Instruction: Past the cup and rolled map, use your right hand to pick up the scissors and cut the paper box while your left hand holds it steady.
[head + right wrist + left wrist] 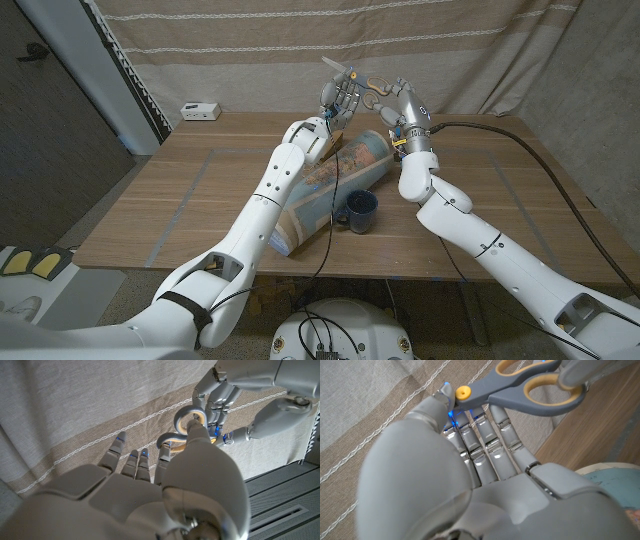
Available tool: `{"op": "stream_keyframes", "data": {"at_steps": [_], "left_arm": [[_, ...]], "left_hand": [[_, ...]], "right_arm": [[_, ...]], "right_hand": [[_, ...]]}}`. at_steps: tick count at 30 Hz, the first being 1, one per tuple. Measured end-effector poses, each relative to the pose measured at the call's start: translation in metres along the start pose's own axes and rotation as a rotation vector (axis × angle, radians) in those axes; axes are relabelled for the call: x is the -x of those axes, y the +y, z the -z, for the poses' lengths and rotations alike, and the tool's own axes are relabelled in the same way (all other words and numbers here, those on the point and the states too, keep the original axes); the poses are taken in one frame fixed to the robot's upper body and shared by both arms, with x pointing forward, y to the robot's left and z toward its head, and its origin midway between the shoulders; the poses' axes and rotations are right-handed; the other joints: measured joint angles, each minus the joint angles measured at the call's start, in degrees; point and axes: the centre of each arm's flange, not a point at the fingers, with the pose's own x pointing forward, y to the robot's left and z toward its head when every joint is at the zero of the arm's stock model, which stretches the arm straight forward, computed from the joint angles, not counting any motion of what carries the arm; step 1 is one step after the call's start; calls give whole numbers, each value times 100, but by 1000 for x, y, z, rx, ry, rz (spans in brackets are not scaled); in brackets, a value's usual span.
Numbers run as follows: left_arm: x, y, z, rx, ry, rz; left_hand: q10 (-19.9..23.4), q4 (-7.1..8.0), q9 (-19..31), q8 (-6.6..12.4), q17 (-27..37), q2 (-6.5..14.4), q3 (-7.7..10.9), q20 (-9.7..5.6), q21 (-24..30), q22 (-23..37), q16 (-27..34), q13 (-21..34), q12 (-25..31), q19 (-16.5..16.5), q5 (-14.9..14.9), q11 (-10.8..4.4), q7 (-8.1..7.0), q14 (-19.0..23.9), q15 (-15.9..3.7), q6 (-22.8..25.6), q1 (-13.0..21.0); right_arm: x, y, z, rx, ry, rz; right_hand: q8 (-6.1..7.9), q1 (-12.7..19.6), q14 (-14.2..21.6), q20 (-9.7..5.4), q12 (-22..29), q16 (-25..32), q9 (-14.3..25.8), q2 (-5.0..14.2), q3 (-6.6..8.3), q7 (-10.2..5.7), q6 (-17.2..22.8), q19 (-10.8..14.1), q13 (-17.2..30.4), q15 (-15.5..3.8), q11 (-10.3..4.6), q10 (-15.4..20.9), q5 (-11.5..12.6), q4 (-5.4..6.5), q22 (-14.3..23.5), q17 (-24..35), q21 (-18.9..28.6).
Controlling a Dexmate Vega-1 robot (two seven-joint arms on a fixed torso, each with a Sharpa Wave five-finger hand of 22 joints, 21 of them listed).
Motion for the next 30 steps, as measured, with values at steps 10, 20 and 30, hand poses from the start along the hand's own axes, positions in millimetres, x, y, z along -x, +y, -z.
{"op": "stream_keyframes", "data": {"at_steps": [10, 20, 30], "left_arm": [[-1, 0, 1, -7, 15, 10], [0, 2, 4, -19, 43, 11], [2, 2, 8, -23, 68, 12]], "left_hand": [[4, 1, 0, 0, -34, 1, -1, 0, -1, -2, 0, 11, 0, 0, 13, -3, 0, 0, 0, 0, 1], [3, 1, 12, -5, -38, 3, -1, -10, 1, -5, -1, 0, 0, -10, 13, -2, -1, -1, -1, -1, 3], [23, 1, 21, -5, -39, 10, -1, -10, 20, -6, -1, 0, 0, -10, 12, -21, -1, -1, -1, -1, 10]], "right_arm": [[-2, 2, -1, 27, 6, 5], [-5, 4, 1, 52, 30, -16], [-6, 5, 1, 64, 44, 1]], "right_hand": [[-28, 44, 30, 39, 0, 0, 0, -44, 15, 74, -75, 38, 0, 30, 32, 31, -23, -15, 0, 0, 0], [-90, 218, 59, 39, -24, 0, -16, 39, 94, 130, -136, 38, 8, 59, 74, 33, -55, -94, 30, 2, 0], [7, 279, 143, 30, 23, 0, 0, 38, 117, 64, 190, 109, 16, 60, 23, 248, -112, -71, 30, 2, 0]]}}
